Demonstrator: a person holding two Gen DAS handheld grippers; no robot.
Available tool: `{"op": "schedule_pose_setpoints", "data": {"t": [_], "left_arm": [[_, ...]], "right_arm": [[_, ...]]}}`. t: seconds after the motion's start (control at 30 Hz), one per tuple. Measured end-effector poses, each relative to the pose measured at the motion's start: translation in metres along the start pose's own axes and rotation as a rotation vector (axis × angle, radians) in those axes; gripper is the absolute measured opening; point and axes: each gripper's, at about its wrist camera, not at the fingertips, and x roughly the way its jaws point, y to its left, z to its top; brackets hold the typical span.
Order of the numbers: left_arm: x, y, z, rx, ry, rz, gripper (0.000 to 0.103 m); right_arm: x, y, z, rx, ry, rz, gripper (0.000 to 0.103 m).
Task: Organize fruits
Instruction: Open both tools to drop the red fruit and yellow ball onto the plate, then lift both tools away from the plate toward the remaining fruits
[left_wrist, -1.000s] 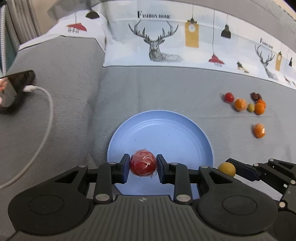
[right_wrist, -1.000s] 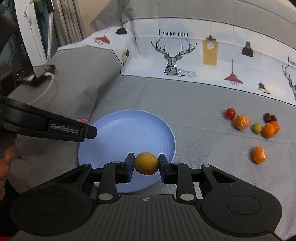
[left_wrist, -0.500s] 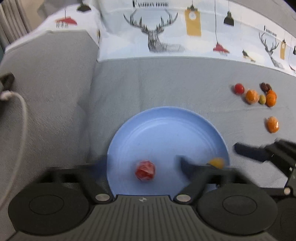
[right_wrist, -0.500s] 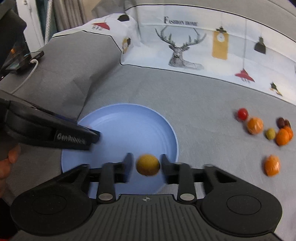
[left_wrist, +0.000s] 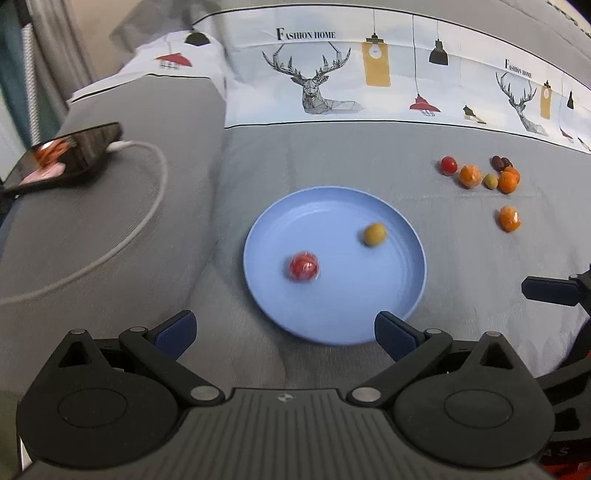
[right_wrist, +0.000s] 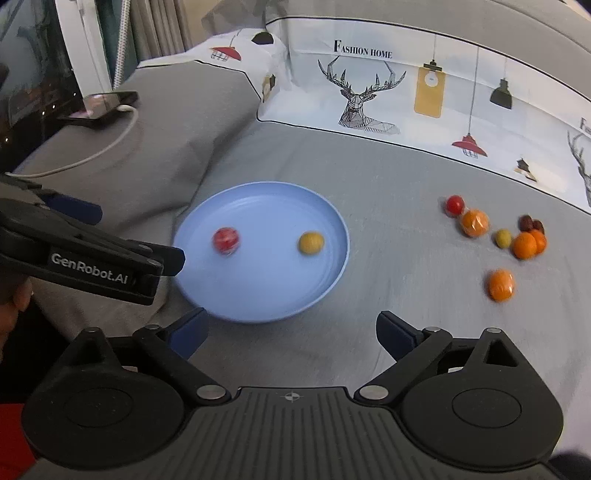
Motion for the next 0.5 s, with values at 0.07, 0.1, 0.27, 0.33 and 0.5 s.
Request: {"op": "schedule_pose_setpoints", "data": {"t": [0.07, 0.1, 0.27, 0.33, 0.5], "left_arm": [[-0.01, 0.001, -0.005, -0.01, -0.002, 0.004, 0.103], [-0.016, 0.0, -0.007, -0.013, -0.005, 0.007, 0.103], [-0.051, 0.002, -0.008, -0.016, -0.06, 0.011, 0.103], [-0.064, 0.002, -0.009, -0.01, -0.098, 0.03, 0.103], [-0.09, 0.004, -0.015, -0.056, -0.159, 0.03, 0.103]], "right_arm": [[-0.013, 0.006, -0.003, -0.002, -0.025, -0.004, 0.098], [-0.017, 0.008, -0.003, -0.007, -0.036, -0.007, 0.098], [-0.044, 0.013, -0.002, -0.005, -0.118, -0.052, 0.099], [-0.055, 0.012, -0.001, 0.009, -0.145, -0.066, 0.099], [-0.086, 0.011, -0.007, 0.013, -0.212, -0.111, 0.099]]}}
